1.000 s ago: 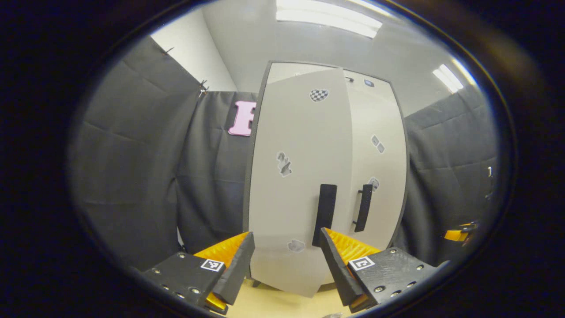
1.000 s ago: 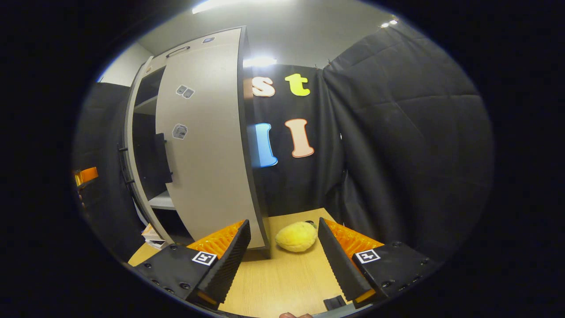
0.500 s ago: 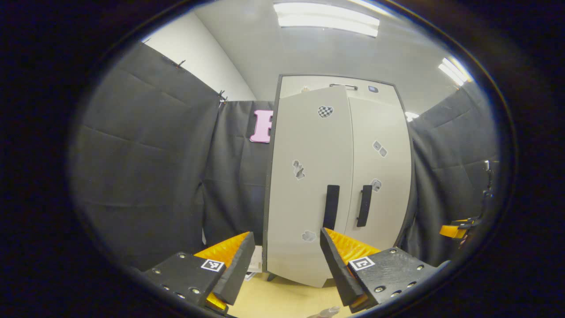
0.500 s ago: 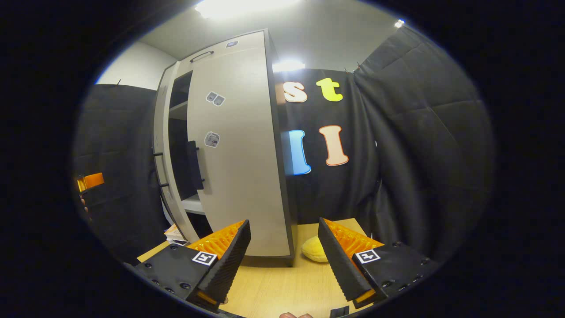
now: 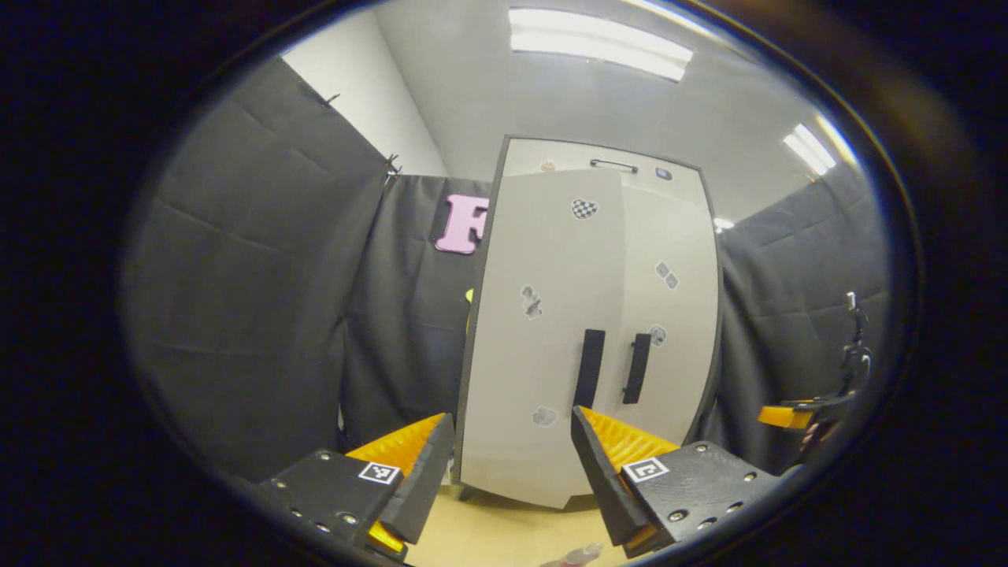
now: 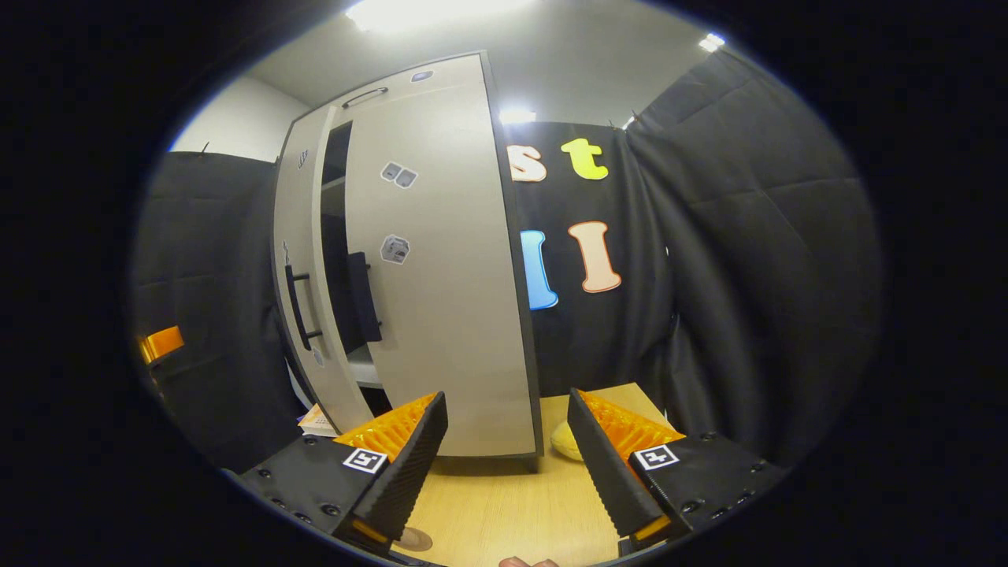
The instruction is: Grasp the bottle in the cabinet with the left hand and place it on the coaster, then close the right door with the right hand and the left door with the left hand.
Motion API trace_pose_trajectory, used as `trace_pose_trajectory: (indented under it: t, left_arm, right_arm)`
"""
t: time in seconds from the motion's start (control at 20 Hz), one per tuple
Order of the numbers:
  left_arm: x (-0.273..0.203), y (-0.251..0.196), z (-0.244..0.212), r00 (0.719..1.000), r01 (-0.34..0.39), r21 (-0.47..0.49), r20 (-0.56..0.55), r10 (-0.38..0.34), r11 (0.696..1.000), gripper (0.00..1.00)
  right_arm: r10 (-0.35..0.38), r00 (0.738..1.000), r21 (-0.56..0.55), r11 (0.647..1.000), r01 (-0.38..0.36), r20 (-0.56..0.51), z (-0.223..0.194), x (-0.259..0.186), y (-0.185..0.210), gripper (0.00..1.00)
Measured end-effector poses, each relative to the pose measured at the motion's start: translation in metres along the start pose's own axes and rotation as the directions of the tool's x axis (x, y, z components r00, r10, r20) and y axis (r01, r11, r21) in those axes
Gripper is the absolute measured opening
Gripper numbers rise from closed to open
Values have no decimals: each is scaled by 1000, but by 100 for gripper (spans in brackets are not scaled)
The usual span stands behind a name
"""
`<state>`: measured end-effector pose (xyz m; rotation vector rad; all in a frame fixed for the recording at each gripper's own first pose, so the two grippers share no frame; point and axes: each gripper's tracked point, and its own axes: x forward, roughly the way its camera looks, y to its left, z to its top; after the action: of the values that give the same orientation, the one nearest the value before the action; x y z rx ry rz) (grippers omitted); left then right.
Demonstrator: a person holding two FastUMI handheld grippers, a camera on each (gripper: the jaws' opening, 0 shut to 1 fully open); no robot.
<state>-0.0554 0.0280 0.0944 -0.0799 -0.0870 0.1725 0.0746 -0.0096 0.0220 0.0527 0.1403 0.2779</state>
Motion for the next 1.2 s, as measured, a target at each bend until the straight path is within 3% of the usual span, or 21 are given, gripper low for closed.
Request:
trace_pose_trajectory:
  t: [0.25,0.3,0.35,0.4,0.45,0.75,1.05,1.1,1.2]
  left_arm:
    - [-11,30,-11,1000,-4,-33,-23,4,999,94]
    - [-14,35,-10,1000,0,-48,-14,0,999,80]
    - [-16,40,-5,1000,2,-58,1,-2,998,94]
    - [-16,42,-4,1000,6,-64,10,-5,998,80]
    - [-15,45,-4,1000,11,-64,13,-10,998,87]
    - [-8,68,-9,1000,25,-11,2,-25,1000,87]
    - [5,77,-20,999,49,-23,-2,-49,999,87]
    - [6,78,-24,999,49,-24,-10,-49,999,94]
    - [8,75,-31,998,62,-33,-26,-63,998,94]
  right_arm:
    - [-48,998,16,999,48,-34,-17,-6,4,98]
    - [-57,998,10,998,57,-31,-17,-6,5,98]
    - [-66,997,4,998,66,-27,-18,-6,6,98]
    - [-71,997,1,997,71,-23,-18,-6,8,98]
    - [-73,997,1,997,73,-18,-19,-6,10,98]
    - [-89,996,10,996,89,9,-23,-12,29,98]
    - [-112,994,-4,994,111,-18,-43,-19,38,98]
    - [-114,993,-2,993,114,-26,-46,-20,39,98]
    - [-123,992,-3,992,123,-32,-47,-23,39,98]
